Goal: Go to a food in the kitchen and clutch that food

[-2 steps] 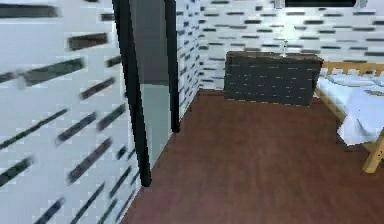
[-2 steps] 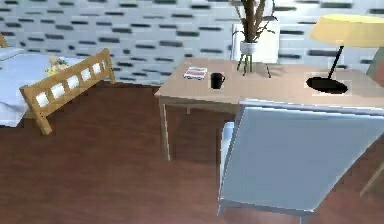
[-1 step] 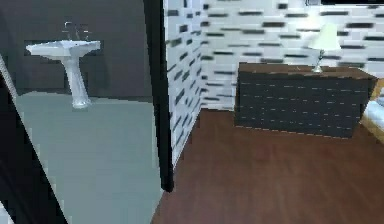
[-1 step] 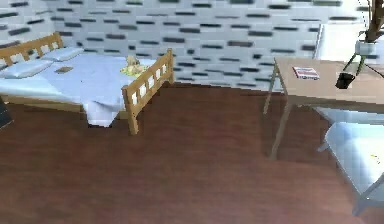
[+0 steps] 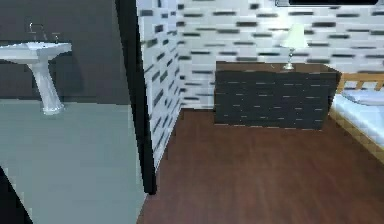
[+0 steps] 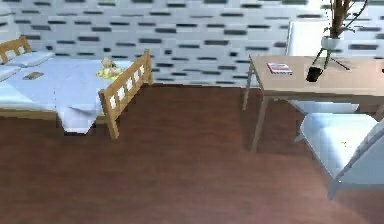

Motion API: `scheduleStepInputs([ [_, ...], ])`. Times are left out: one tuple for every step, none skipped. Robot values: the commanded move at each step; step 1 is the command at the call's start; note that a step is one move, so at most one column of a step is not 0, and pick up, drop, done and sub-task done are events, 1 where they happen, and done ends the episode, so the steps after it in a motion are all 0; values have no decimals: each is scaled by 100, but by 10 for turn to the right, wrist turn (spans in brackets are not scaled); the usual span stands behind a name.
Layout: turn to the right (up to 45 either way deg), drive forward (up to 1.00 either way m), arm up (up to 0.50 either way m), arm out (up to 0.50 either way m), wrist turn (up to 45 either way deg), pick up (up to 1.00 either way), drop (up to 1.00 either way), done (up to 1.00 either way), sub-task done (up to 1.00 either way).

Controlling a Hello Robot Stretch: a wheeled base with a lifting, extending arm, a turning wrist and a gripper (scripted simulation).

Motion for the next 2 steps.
scheduleStepInputs([
  [0,50,0,0,0,0,0,0,0],
  [60,0,0,0,0,0,0,0,0],
])
